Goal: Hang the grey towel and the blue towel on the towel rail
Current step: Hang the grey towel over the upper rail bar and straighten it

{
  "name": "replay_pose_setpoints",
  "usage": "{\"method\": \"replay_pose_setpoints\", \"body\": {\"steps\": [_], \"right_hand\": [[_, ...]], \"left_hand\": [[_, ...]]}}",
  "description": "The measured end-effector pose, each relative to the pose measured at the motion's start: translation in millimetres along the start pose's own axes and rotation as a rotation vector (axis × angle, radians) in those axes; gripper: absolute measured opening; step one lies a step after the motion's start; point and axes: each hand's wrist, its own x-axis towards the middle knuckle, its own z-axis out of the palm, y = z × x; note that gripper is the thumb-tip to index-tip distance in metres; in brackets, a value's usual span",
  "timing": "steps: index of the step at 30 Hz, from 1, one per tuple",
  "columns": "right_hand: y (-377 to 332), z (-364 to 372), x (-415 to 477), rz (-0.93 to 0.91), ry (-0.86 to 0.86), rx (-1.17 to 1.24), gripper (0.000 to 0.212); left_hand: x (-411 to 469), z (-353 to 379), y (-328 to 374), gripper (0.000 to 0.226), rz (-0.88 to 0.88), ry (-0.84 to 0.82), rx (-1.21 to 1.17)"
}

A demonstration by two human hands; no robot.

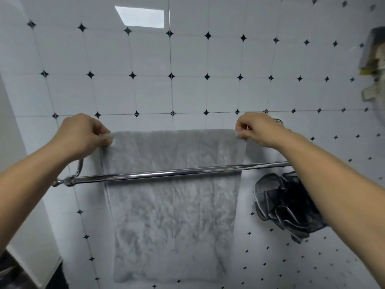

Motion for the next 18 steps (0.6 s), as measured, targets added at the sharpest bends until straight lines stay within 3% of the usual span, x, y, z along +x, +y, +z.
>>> {"method": "replay_pose_setpoints", "body": {"steps": [6,9,12,15,16,18], "right_hand": [[15,-27,-6,0.111,-0.07,0.046,0.02],[4,-11,-15,0.127,-0.146,0.013,0.013],[-8,-7,-41,0.189,0.065,0.028,0.023],[-43,15,-101,0.201,0.462,0.261,0.033],[-57,33,-122,0.196,0.479,0.307,0.036],[-76,77,-151,0.25,0.346,0.307,0.041]], "left_hand": [[-8,2,-2,0.005,-0.01,0.007,-0.053],[-15,7,1,0.005,-0.01,-0.02,-0.057],[-28,6,-2,0.009,-0.007,0.115,0.049],[-77,15,-10,0.006,0.155,0.536,-0.075],[-102,26,-15,0.002,0.23,0.559,-0.131],[-148,60,-33,0.005,0.268,0.37,-0.103]]}}
